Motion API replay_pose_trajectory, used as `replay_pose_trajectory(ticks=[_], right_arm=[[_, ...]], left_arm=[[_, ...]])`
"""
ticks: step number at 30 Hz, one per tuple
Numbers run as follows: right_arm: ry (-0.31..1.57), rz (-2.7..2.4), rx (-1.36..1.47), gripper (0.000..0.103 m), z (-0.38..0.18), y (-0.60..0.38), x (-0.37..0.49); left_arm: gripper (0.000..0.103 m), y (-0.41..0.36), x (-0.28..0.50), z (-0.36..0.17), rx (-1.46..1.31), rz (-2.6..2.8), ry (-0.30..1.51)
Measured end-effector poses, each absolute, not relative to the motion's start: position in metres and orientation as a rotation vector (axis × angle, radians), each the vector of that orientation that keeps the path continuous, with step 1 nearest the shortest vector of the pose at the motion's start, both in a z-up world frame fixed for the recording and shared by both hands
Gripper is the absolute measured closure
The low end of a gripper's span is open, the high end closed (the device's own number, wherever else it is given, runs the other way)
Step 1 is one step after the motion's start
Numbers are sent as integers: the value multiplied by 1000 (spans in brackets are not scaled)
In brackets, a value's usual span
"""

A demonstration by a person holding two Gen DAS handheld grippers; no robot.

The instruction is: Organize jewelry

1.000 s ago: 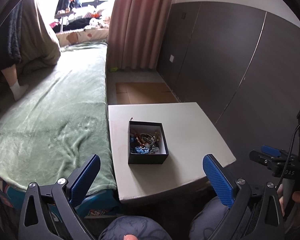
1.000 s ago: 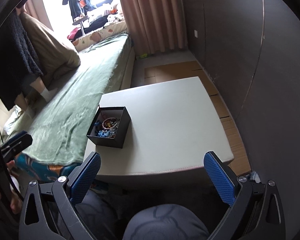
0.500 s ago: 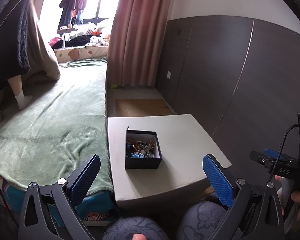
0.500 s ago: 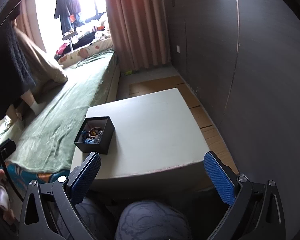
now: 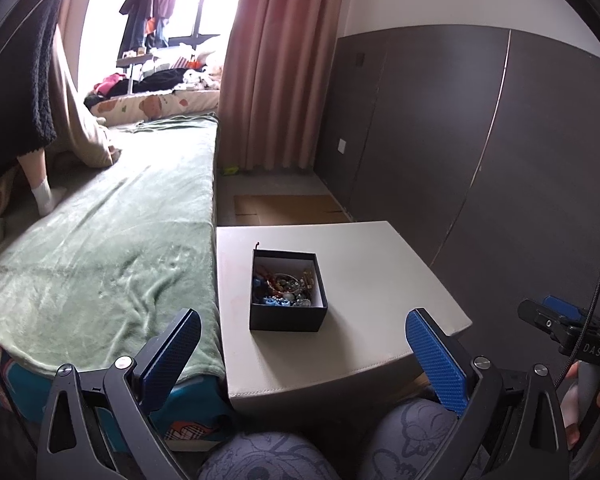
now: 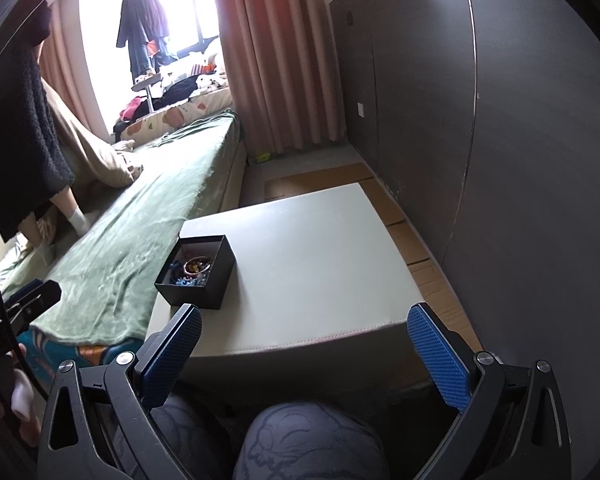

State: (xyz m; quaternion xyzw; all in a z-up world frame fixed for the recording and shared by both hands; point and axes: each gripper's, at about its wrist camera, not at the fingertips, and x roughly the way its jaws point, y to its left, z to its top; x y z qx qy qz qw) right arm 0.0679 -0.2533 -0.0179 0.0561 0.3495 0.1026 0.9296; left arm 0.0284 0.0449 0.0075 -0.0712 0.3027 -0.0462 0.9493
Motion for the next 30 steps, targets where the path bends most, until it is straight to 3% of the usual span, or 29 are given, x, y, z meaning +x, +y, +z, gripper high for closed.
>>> replay_pose_trajectory(ticks=[30], right_arm=[[725,192,107,0,-19,-247,72]], left_arm=[[1,45,26,14,-107,-73,597]])
